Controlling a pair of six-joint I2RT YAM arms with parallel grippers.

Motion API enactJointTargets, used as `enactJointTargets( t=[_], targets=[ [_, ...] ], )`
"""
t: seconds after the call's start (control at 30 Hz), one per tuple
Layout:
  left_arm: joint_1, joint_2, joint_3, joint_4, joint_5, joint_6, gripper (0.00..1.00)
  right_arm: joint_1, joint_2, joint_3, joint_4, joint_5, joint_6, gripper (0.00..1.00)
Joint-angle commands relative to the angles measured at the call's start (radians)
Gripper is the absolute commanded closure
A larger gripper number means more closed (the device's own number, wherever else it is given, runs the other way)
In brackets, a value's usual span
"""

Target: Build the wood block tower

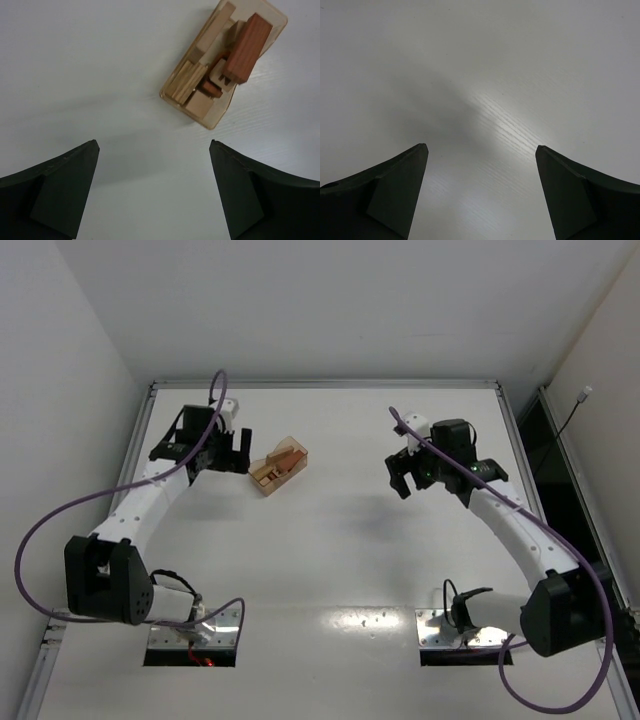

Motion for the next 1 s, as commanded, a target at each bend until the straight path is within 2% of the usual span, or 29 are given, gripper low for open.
enactJointTargets(
  t=[0.0, 0.03, 0.13, 0.17, 0.23, 0.97],
  targets=[
    [-0.031, 0.073, 0.119, 0.015, -0.002, 0.041, 0.10, 0.011, 0.006, 0.037, 0.039, 0.029, -0.011, 0.14],
    [-0.031, 0.142, 0.149, 0.002, -0.002, 0.050, 0.20, 0.011, 0.006, 0.028, 0.040, 0.029, -0.011, 0.14],
    [-0.031, 0.228, 0.240, 0.002, -0.002, 0.041, 0.33, 0.011, -0.003, 0.019, 0.049, 0.038, -0.011, 0.14],
    [-0.031, 0.280, 0.275, 0.002, -0.002, 0.041, 0.41, 0.011, -0.003, 0.019, 0.049, 0.047, -0.011, 0.14],
    [-0.031, 0.323, 0.304, 0.002, -0.002, 0.041, 0.46, 0.011, -0.003, 0.009, 0.049, 0.057, -0.011, 0.14],
    [-0.040, 0.526, 0.317, 0.011, -0.005, 0.152, 0.52, 0.002, 0.051, 0.029, 0.040, 0.084, -0.011, 0.14]
  ],
)
